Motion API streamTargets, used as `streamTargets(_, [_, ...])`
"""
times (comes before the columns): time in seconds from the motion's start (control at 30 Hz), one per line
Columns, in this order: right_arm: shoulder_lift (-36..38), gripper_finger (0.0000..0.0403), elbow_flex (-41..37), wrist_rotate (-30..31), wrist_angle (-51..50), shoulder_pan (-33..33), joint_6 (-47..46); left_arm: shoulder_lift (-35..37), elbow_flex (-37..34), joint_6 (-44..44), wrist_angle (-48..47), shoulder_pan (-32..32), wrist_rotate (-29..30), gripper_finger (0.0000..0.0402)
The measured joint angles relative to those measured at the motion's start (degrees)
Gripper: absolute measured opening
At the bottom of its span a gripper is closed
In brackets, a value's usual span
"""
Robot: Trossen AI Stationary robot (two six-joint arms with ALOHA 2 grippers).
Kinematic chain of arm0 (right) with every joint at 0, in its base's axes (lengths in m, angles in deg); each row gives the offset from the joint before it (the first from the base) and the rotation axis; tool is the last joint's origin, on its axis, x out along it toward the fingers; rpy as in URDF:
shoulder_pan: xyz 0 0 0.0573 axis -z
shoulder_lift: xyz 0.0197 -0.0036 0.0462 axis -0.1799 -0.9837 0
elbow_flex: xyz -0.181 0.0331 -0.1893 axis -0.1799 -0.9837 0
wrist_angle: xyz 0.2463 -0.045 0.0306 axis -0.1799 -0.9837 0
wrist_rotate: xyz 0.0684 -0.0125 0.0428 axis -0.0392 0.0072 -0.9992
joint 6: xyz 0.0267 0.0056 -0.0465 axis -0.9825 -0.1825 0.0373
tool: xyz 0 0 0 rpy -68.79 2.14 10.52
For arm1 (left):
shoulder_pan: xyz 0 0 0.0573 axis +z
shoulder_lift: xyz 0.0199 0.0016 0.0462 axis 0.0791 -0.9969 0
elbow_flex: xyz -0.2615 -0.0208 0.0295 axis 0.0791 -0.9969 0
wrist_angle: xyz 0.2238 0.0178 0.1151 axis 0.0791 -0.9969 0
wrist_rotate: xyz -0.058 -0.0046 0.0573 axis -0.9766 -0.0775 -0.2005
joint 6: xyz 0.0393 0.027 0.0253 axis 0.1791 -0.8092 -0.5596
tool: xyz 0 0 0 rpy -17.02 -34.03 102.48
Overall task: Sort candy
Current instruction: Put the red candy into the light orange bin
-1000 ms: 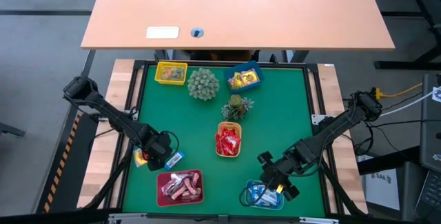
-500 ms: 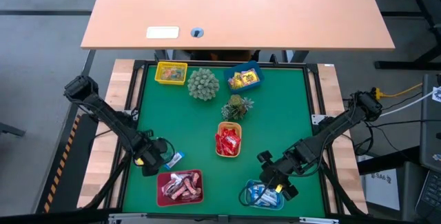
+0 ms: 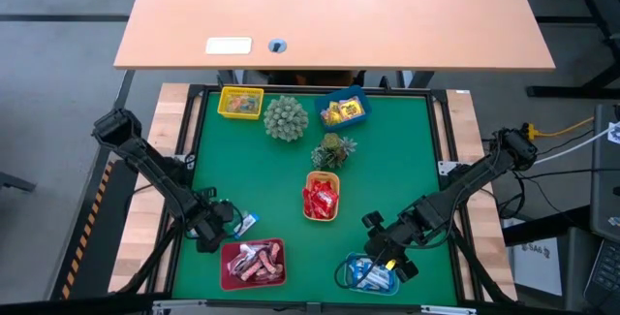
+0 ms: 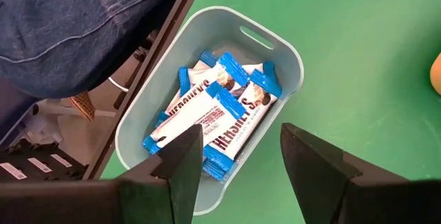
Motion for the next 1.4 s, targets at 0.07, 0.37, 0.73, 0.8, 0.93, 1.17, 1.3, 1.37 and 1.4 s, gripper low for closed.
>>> streamTargets(0.07, [0.0,0.0195,0.0,0.0,0.0,0.0,0.0,-0.7,-1.2,0.0,1.9,0.0,0.1,0.0147])
streamTargets(0.37, [0.0,0.0195,0.0,1.3,0.2,0.0,0.0,-1.4,-1.8,0.0,2.3,0.0,1.9,0.0131])
streamTargets(0.73, [0.0,0.0195,0.0,3.3,0.2,0.0,0.0,-1.8,-0.6,0.9,3.0,0.0,4.1,0.0042])
streamTargets(0.8, [0.0,0.0195,0.0,3.7,0.2,0.0,0.0,-1.8,0.2,0.9,3.3,0.0,4.9,0.0033])
streamTargets(0.93, [0.0,0.0195,0.0,5.7,0.2,0.0,0.0,-2.0,1.3,1.4,3.3,0.0,7.3,0.0007])
streamTargets(1.17, [0.0,0.0195,0.0,6.0,0.2,0.0,0.0,-1.9,1.7,4.9,3.1,0.0,9.6,0.0001])
streamTargets(1.3, [0.0,0.0195,0.0,6.0,0.2,0.0,0.0,-1.9,1.7,5.1,2.9,0.1,10.2,0.0001])
streamTargets(1.37, [0.0,0.0195,0.0,6.0,0.2,0.0,0.0,-1.8,1.7,5.2,2.9,0.3,10.4,0.0001])
streamTargets(1.4, [0.0,0.0195,0.0,6.0,0.2,0.0,0.0,-1.8,1.8,5.1,2.8,0.6,10.4,0.0001])
